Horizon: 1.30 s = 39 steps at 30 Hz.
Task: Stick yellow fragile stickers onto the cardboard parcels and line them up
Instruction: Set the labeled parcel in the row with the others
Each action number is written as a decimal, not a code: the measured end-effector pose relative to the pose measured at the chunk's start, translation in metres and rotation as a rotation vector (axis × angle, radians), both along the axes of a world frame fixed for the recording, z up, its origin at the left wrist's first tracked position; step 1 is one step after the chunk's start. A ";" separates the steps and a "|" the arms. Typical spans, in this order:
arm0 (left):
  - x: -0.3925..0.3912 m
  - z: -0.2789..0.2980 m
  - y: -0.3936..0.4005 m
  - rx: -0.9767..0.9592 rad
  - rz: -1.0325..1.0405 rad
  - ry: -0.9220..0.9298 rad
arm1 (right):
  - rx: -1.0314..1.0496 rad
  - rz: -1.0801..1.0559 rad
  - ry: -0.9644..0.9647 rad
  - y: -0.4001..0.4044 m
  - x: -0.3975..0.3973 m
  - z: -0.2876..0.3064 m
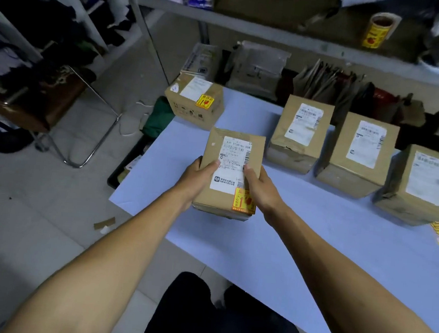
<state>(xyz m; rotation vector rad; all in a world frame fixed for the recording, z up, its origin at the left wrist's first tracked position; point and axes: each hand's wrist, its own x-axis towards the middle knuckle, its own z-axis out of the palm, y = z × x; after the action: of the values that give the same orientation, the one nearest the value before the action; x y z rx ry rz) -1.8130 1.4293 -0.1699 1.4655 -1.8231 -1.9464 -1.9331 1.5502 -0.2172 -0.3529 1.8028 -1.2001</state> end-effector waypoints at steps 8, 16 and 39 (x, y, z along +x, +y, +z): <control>-0.049 -0.006 -0.059 -0.019 -0.108 -0.074 | 0.002 -0.099 -0.046 -0.045 -0.039 -0.005; -0.107 -0.011 -0.126 -0.010 -0.200 -0.075 | 0.008 -0.222 -0.026 -0.101 -0.074 -0.004; -0.219 -0.080 -0.196 -0.145 -0.296 -0.256 | 0.243 -0.387 0.027 -0.183 -0.149 -0.035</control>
<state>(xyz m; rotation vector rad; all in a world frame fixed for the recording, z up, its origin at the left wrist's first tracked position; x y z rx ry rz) -2.0321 1.2330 -0.2504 1.5318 -2.3572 -1.7577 -2.0817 1.3671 -0.2523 0.1272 2.0749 -1.2159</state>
